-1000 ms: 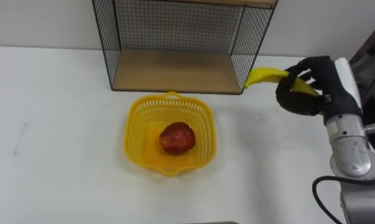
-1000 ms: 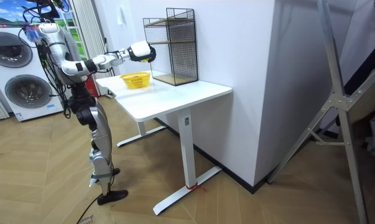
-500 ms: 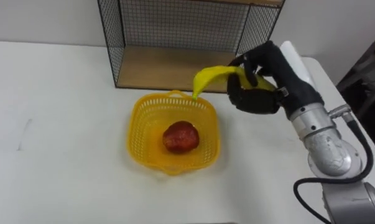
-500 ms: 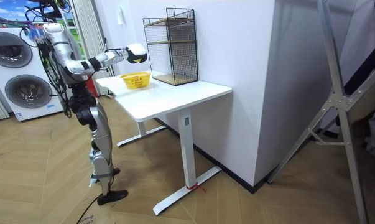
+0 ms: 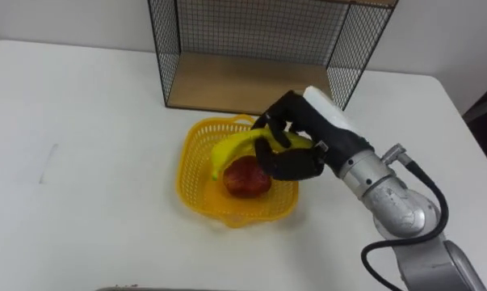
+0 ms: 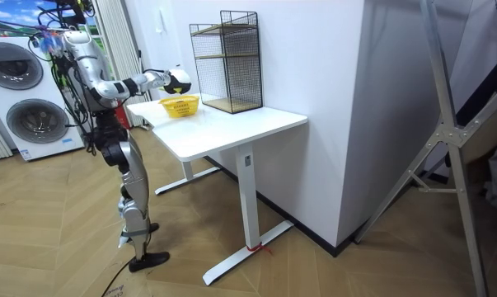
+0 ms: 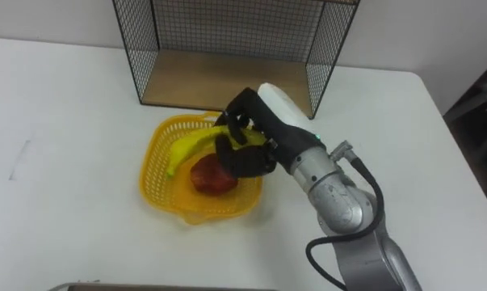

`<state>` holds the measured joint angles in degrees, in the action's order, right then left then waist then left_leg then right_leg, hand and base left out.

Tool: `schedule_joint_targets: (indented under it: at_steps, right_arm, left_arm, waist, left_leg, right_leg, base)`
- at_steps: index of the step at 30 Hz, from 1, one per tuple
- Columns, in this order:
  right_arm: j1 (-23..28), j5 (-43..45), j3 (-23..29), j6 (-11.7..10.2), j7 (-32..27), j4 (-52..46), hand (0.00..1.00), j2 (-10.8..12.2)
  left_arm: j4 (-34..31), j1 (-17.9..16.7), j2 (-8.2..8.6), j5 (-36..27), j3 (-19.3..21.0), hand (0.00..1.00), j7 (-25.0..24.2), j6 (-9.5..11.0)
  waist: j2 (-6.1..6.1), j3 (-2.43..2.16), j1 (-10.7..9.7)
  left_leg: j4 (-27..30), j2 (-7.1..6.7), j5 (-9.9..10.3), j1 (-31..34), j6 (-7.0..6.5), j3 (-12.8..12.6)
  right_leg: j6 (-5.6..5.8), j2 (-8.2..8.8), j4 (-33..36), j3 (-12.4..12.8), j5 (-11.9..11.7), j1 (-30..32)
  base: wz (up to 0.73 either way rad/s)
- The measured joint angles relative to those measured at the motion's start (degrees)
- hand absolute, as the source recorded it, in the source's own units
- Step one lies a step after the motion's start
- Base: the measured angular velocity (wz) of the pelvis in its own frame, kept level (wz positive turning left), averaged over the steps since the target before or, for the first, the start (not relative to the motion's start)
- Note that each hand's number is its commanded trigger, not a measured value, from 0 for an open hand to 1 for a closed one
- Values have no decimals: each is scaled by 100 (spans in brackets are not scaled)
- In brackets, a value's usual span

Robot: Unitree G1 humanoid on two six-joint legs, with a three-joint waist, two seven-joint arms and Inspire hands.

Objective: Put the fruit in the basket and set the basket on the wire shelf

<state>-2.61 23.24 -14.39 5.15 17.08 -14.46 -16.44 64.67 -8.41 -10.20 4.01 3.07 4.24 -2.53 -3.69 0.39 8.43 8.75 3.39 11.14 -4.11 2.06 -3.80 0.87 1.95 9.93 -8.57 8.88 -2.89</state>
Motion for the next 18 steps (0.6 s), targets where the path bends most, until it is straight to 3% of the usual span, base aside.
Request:
schedule_joint_targets:
  at_steps: [18]
  right_arm:
    - [9,533,-68,133,592,8,0,78]
  left_arm:
    - [-58,53,10,-5,-3,0,13,9]
  waist:
    - [3,2,13]
  left_leg:
    - [19,-2,-1,8,-1,12]
  right_leg:
    - [0,1,-12,3,0,-8]
  base:
    - [0]
